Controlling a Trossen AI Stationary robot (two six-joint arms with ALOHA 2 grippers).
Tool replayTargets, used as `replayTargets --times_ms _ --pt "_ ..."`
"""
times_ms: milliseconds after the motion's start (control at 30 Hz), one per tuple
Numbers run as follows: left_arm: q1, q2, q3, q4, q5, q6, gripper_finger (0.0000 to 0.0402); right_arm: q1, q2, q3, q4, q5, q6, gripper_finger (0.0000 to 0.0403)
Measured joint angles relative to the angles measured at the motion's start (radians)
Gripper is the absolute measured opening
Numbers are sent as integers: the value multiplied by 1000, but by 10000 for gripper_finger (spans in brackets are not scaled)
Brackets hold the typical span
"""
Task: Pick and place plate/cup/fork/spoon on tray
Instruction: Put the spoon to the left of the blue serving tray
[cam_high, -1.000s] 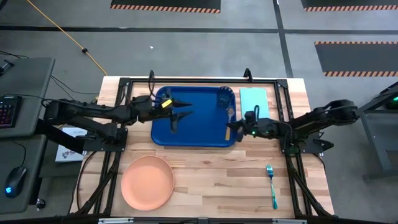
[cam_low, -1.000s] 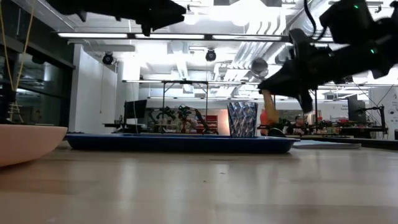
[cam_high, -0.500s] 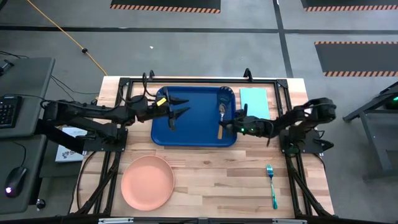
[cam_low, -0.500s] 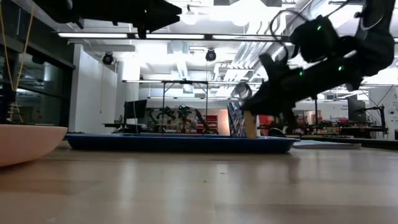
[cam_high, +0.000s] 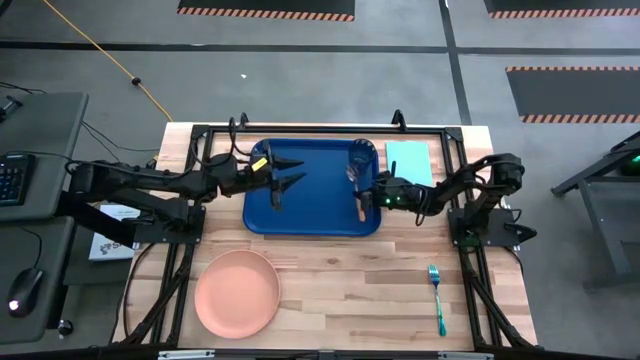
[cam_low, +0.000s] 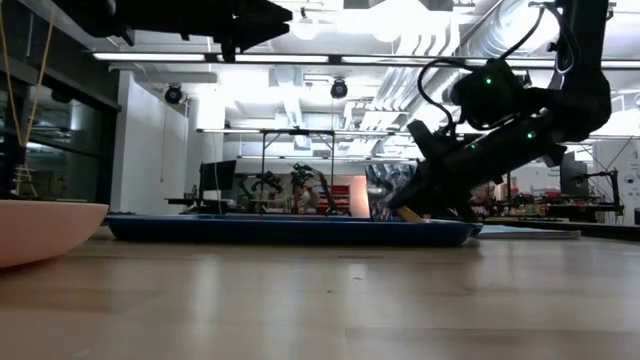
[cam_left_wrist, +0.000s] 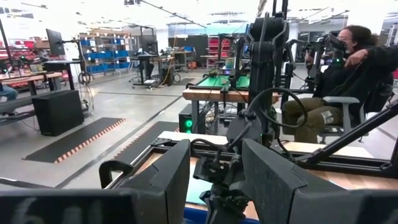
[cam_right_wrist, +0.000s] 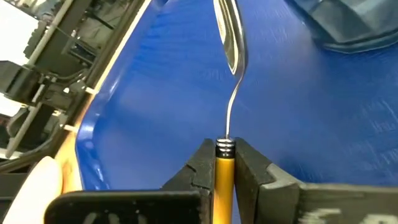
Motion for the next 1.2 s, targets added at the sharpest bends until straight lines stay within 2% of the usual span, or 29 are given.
replayTargets --times_ms 400,1200 --pt "0 0 0 -7 -3 -13 138 2 0 1 -34 92 54 22" --pt "0 0 0 -14 -4 -20 138 2 -1 1 -83 107 69 28"
